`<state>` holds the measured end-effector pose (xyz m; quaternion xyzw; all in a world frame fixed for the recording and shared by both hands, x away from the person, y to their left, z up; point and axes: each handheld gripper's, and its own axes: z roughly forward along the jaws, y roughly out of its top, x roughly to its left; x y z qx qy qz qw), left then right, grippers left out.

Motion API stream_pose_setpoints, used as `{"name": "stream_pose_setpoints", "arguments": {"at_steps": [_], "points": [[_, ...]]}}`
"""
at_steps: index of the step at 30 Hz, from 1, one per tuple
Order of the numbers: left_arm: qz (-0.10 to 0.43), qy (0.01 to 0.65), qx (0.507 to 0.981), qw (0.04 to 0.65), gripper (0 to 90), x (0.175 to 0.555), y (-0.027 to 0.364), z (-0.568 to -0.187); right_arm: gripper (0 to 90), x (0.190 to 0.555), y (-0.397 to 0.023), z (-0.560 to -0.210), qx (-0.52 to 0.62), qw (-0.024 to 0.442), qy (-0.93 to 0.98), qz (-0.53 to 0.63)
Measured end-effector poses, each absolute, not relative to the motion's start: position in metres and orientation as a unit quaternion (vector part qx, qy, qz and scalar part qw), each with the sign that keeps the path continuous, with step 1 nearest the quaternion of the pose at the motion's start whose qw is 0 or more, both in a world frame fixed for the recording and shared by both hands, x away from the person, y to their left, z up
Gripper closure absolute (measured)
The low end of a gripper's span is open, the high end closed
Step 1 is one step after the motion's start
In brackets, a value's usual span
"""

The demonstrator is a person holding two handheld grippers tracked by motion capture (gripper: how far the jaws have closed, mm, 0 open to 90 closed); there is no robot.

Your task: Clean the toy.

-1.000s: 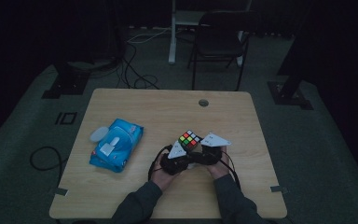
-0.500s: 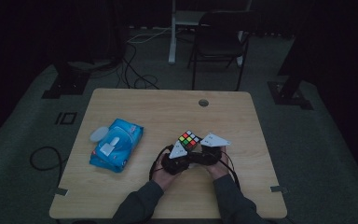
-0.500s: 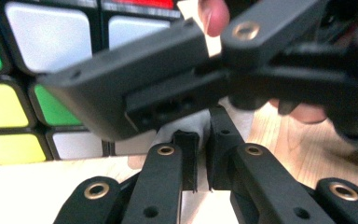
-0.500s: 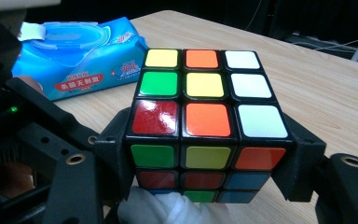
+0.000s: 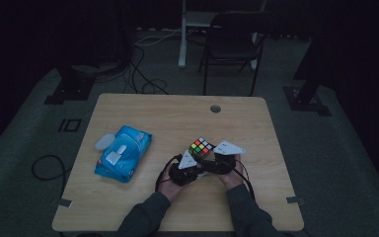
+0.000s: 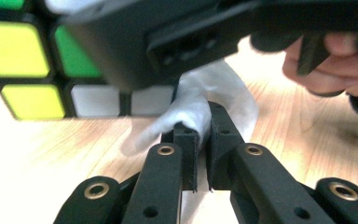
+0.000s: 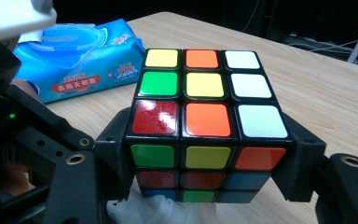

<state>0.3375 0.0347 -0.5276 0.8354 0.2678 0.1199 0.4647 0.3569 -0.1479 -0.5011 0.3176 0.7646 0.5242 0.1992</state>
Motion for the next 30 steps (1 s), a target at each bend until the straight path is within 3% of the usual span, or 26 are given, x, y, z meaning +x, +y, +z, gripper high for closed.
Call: {"name": "stream_pose_setpoints", "arguments": {"at_steps": [30], "points": [[0.119,0.333,0.799,0.486,85.8,0.361,0.070,-0.532,34.2,0.356,-0.146,-0.500,0.309,0.182,0.767,0.532]]}}
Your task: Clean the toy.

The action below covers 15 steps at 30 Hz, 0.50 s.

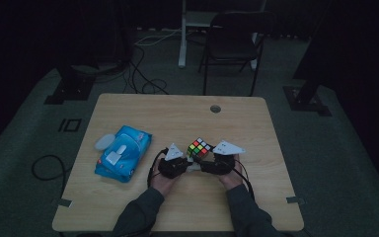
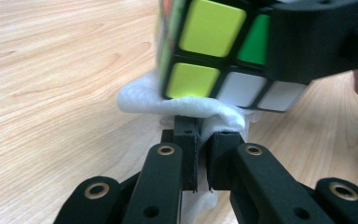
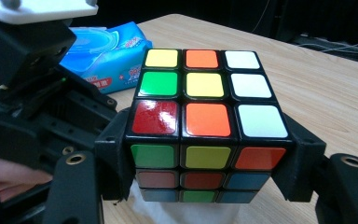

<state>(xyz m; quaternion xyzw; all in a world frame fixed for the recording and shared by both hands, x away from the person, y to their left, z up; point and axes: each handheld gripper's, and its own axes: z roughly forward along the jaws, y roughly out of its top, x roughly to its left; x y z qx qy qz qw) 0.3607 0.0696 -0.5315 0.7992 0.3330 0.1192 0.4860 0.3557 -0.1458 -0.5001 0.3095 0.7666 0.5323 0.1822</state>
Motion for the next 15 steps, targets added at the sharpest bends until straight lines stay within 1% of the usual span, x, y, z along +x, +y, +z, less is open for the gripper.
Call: {"name": "stream_pose_setpoints", "arguments": {"at_steps": [15], "points": [[0.114,0.357,0.783,0.497,85.9,0.375,0.084,-0.534,34.2,0.356,-0.144,-0.501,0.308,0.179,0.768,0.533]]}}
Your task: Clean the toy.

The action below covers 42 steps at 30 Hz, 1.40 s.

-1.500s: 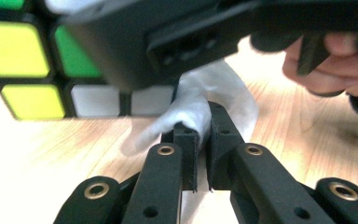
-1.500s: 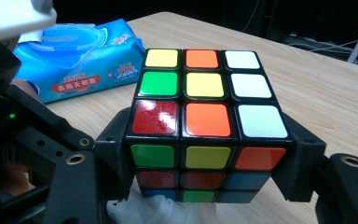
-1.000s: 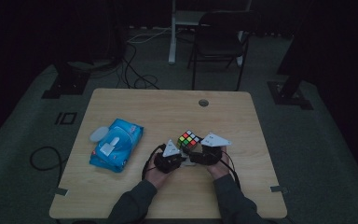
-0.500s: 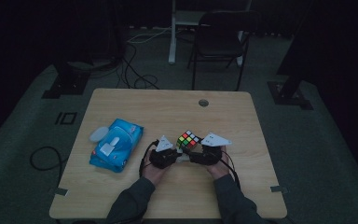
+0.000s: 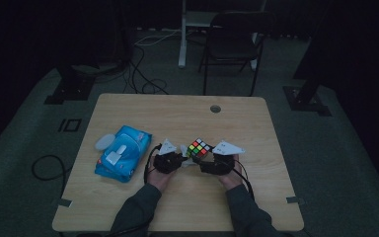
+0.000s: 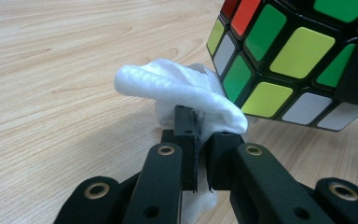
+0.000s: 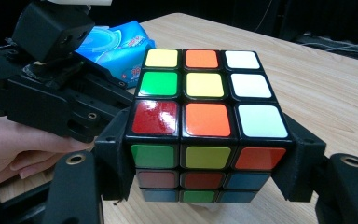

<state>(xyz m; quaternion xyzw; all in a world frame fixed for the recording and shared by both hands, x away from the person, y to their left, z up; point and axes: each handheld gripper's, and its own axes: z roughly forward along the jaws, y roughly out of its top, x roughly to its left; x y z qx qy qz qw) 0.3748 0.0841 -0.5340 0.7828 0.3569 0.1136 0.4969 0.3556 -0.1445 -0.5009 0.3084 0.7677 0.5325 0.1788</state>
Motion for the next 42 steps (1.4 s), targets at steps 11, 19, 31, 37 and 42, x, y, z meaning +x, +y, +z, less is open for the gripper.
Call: {"name": "stream_pose_setpoints", "arguments": {"at_steps": [11,19,31,37,42], "points": [[0.094,0.349,0.782,0.508,85.8,0.375,0.078,-0.537,34.2,0.356,-0.145,-0.502,0.310,0.177,0.766,0.535],[0.083,0.330,0.793,0.505,85.8,0.372,0.070,-0.537,34.2,0.357,-0.147,-0.502,0.313,0.175,0.764,0.536],[0.085,0.293,0.819,0.485,85.7,0.363,0.061,-0.535,34.2,0.359,-0.150,-0.503,0.320,0.181,0.763,0.532],[0.093,0.299,0.817,0.484,85.6,0.362,0.073,-0.531,34.2,0.360,-0.153,-0.503,0.324,0.184,0.762,0.530],[0.099,0.310,0.813,0.482,85.6,0.364,0.086,-0.529,34.2,0.360,-0.151,-0.504,0.321,0.186,0.765,0.527]]}}
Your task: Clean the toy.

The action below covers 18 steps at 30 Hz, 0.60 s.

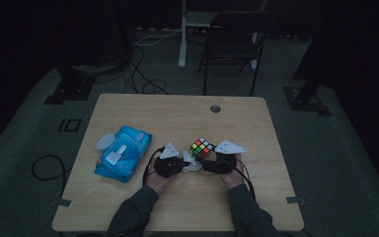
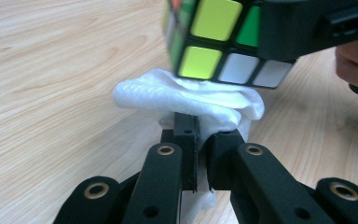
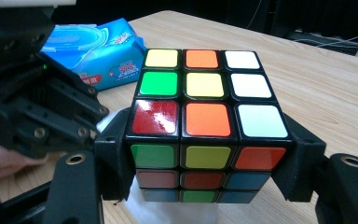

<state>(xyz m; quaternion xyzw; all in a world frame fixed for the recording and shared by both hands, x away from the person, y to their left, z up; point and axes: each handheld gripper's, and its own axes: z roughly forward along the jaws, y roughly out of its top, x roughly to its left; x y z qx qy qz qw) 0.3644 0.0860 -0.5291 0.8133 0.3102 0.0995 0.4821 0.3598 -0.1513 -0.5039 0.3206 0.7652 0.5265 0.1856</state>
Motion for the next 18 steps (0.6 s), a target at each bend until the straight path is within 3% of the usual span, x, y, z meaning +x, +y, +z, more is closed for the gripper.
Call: {"name": "stream_pose_setpoints", "arguments": {"at_steps": [18], "points": [[0.089,0.310,0.813,0.485,85.6,0.378,0.110,-0.511,34.2,0.359,-0.146,-0.507,0.302,0.182,0.781,0.515]]}}
